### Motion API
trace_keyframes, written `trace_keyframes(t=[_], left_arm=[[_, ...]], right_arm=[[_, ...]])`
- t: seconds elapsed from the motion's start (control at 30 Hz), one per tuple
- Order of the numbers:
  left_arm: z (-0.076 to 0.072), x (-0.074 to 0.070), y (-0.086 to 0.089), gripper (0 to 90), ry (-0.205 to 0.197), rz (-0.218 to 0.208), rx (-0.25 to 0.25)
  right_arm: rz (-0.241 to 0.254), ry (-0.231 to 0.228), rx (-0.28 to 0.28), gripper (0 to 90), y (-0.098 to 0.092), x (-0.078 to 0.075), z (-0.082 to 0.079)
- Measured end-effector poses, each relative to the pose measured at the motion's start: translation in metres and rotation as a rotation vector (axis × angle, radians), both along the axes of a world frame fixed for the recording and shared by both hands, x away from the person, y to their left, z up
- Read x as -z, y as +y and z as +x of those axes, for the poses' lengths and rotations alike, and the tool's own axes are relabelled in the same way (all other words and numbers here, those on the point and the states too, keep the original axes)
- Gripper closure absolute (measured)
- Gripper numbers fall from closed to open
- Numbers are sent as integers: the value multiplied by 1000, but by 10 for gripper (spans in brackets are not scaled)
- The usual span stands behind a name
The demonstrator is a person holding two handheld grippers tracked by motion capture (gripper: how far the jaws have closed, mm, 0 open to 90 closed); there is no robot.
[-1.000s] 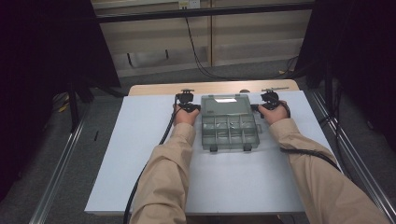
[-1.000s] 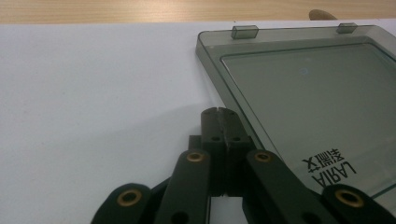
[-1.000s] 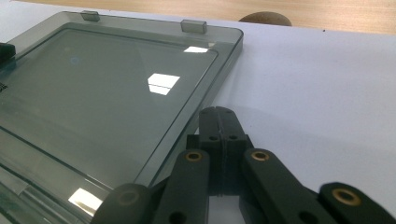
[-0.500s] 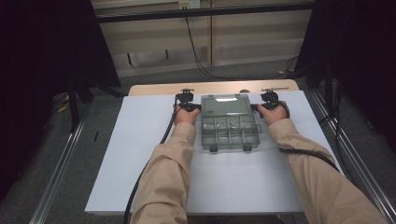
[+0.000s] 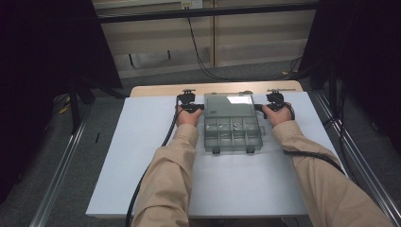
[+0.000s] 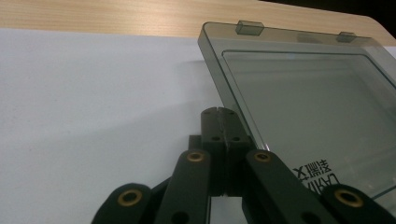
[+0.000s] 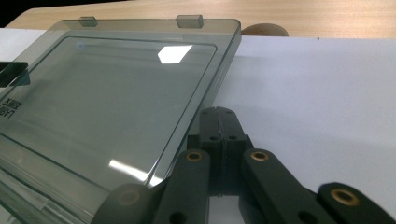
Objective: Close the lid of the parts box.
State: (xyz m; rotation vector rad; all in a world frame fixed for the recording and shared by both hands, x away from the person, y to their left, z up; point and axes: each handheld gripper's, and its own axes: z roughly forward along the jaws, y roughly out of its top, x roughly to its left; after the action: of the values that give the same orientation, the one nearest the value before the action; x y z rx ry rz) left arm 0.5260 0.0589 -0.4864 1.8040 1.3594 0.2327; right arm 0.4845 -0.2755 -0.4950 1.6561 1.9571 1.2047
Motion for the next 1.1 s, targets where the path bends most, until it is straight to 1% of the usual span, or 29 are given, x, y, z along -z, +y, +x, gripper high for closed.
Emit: trace_keyframes(t=[0.03,0.07,0.13,0.17,0.2,0.23,0.27,0.3,0.33,0.37,0.4,0.43,0.47,0.5,0.57,0.6,0.63,0.7,0.73,0.8,0.83,0.87,0.9,0.93,1.0,1.03,1.07,1.1], left_arm=[[0,-1,0,900,-1,-6,1],[0,-3,0,900,-9,1,6],[-1,-5,0,900,-10,-22,2],[-1,-6,0,900,-15,-11,1],[-1,-7,0,900,-19,-23,-1],[-1,-8,1,900,-21,-10,12],[-2,-9,0,900,-22,-27,4],[-2,-10,1,900,-24,-16,5],[-3,-12,1,900,-21,-22,8],[-3,-13,1,900,-26,-34,4],[-3,-15,1,900,-26,-31,5],[-3,-16,1,900,-35,-30,8],[-4,-17,1,900,-34,-40,9],[-4,-18,2,900,-40,-38,16],[-4,-20,2,900,-43,-36,11],[-5,-21,2,900,-43,-42,16],[-5,-22,2,900,-41,-33,9],[-6,-22,3,900,-57,-34,12],[-6,-23,3,900,-54,-38,14],[-7,-26,3,900,-65,-46,17],[-8,-28,3,900,-68,-40,26],[-8,-30,3,900,-63,-41,22],[-8,-30,4,900,-68,-38,27],[-9,-30,4,900,-72,-46,24],[-10,-32,4,900,-73,-46,22],[-10,-33,4,900,-74,-57,15],[-10,-34,4,900,-83,-48,19],[-11,-35,4,900,-78,-44,26]], right_arm=[[1,0,2,900,0,-1,0],[4,5,6,900,0,-2,-1],[9,-7,5,900,-1,-5,-1],[5,-11,6,900,-1,-6,0],[11,-7,7,900,-1,-8,-1],[13,-11,10,900,-1,-9,-1],[14,-11,11,900,-1,-10,-1],[14,-15,11,900,-1,-12,-1],[12,-21,10,900,-1,-13,-2],[19,-20,7,900,-1,-14,-2],[21,-25,7,900,-1,-15,-2],[20,-30,9,900,-2,-17,-3],[24,-28,12,900,-2,-18,-3],[31,-29,9,900,-2,-19,-4],[36,-36,17,900,-2,-21,-4],[36,-38,19,900,-2,-22,-5],[38,-40,21,900,-2,-23,-6],[36,-47,21,900,-1,-25,-7],[38,-50,22,900,-1,-27,-7],[43,-52,21,900,-2,-29,-8],[45,-57,23,900,-2,-30,-8],[45,-59,26,900,-2,-31,-9],[47,-62,24,900,-2,-32,-9],[43,-68,19,900,-3,-33,-10],[48,-73,12,900,-2,-36,-11],[42,-76,12,900,-2,-38,-11],[43,-79,11,900,-2,-39,-12],[40,-83,13,900,-2,-41,-12]])
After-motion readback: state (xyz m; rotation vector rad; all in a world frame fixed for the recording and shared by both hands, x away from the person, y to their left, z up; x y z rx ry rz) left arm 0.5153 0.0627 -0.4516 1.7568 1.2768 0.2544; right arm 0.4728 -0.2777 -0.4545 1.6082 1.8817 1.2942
